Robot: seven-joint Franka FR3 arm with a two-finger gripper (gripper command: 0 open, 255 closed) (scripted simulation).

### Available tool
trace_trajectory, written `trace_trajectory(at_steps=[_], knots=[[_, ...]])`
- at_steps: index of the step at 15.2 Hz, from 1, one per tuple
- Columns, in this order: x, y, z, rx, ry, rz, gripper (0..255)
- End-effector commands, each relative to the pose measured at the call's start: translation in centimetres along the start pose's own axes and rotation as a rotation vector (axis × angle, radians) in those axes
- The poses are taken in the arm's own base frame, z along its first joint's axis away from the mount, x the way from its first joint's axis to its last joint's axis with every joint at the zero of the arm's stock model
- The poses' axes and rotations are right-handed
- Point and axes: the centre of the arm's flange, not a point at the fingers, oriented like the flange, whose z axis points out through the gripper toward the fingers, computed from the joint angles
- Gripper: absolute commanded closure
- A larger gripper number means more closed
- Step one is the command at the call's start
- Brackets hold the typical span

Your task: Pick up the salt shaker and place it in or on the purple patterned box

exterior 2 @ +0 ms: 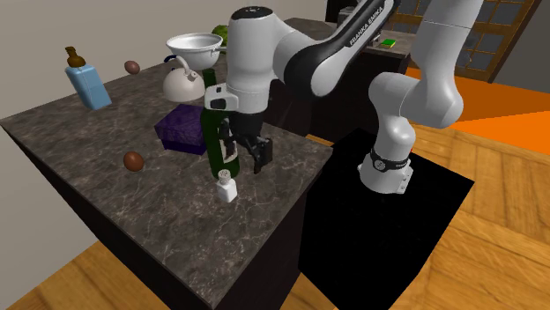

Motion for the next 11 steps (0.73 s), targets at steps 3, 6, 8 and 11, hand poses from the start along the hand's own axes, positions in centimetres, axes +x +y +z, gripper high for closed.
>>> trace_trajectory(at_steps=[3, 6, 8, 11], knots=[[1.6, 2.8, 3.1, -0.021, -0.007, -0.042, 0], [1.6, 2.8, 4.7, -0.021, -0.007, -0.042, 0], [1.6, 2.9, 5.7, -0.021, -0.007, -0.042, 0], [1.6, 2.9, 7.1, -0.021, -0.007, -0.042, 0]])
